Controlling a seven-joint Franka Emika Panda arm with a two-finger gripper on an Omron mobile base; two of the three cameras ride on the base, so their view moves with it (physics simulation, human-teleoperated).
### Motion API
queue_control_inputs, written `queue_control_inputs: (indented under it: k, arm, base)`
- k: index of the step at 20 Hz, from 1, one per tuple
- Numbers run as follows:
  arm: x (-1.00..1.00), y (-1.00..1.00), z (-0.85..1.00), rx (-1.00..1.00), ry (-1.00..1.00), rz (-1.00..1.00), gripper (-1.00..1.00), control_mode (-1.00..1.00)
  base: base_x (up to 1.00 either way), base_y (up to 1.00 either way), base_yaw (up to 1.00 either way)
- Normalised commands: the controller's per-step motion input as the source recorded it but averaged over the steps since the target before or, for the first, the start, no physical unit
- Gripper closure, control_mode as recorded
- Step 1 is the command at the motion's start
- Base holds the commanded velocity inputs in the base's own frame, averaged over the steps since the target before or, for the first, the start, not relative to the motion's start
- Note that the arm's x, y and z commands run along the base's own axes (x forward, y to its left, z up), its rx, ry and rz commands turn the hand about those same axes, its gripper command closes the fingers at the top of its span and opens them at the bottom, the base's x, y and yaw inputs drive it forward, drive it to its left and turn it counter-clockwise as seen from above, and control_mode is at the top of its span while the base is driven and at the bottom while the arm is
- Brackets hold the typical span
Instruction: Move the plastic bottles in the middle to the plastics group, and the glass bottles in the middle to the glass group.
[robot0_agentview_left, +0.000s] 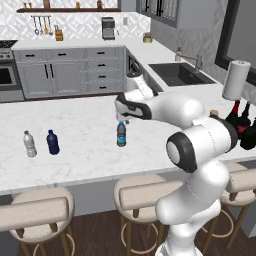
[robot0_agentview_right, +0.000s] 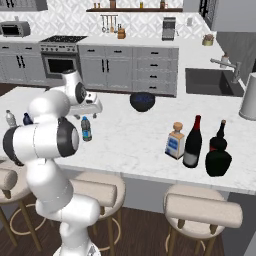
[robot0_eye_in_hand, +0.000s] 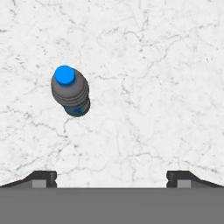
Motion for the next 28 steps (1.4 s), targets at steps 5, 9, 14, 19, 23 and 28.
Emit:
queue_control_inputs:
  k: [5, 9, 14, 19, 23, 28]
  arm:
    - [0.06, 0.27, -0.26, 0.26, 0.00, 0.00, -1.00, -1.00]
    - [0.00, 0.28, -0.12, 0.19, -0.01, 0.00, -1.00, -1.00]
    - [0.13, 0.16, -0.20, 0.00, -0.03, 0.00, -1.00, -1.00]
    - [0.26, 0.01, -0.17, -0.07, 0.00, 0.00, -1.00, -1.00]
    - [0.31, 0.05, -0.11, -0.02, 0.00, 0.00, -1.00, -1.00]
    - [0.23, 0.10, -0.10, 0.00, 0.00, 0.00, -1.00, -1.00]
  base:
    - [0.00, 0.00, 0.00]
    - [0.00, 0.00, 0.00]
    - [0.00, 0.00, 0.00]
    - [0.00, 0.00, 0.00]
    - [0.00, 0.00, 0.00]
    - [0.00, 0.00, 0.00]
